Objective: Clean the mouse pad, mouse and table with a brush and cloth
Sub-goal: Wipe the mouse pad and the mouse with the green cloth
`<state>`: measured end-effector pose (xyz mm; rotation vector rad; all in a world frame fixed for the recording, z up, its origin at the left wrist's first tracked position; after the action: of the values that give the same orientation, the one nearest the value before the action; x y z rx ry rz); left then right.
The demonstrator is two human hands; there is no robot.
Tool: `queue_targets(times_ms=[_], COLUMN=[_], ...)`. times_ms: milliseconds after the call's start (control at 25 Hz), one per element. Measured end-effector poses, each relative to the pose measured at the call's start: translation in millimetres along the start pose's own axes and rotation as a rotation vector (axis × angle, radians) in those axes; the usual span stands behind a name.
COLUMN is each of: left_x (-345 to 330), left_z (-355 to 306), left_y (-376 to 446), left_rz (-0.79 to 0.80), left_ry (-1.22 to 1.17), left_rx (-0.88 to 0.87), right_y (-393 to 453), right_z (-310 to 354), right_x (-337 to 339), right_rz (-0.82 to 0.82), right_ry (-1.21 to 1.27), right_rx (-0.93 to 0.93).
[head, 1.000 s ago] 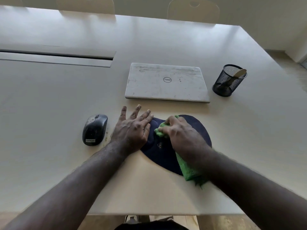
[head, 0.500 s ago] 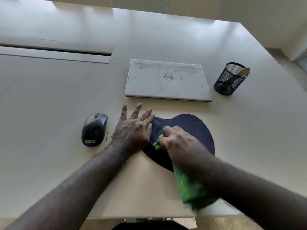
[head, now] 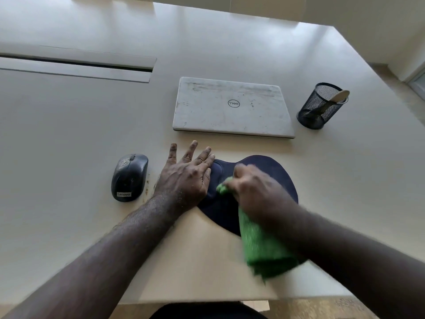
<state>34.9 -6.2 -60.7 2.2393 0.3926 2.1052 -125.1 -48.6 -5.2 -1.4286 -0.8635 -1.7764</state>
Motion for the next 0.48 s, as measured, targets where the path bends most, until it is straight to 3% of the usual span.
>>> queue_targets(times_ms=[120,320,480], left_x=[0.0,1.0,1.2], left_z=[1.2,0.4,0.6], left_y=[-1.0,-0.7,-1.0], left_rz=[-0.003,0.003,-0.003], left_ry=[0.006,-0.009,-0.018], left_rx=[0.003,0.011,0.009], right_y=[29.0,-27.8,18.2], right_z=[-11.6,17.1,-10.3], right_x=[3.3,-4.3,2.6], right_rz=[-0.072,0.088,-0.043], right_ry=[-0.054,0.018,-0.074], right_rx=[-0.136,0.063,-0.144])
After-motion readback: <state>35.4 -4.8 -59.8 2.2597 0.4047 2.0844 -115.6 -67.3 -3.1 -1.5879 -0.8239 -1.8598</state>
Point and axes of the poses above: each hand's wrist, its own y-axis towards the middle knuckle, its own x-axis out of the back of the hand, z = x × y, the point moved 3 cm from there along y, towards the middle knuckle, and after that the axes turned 5 degrees about -z, right-handed, at the moved point
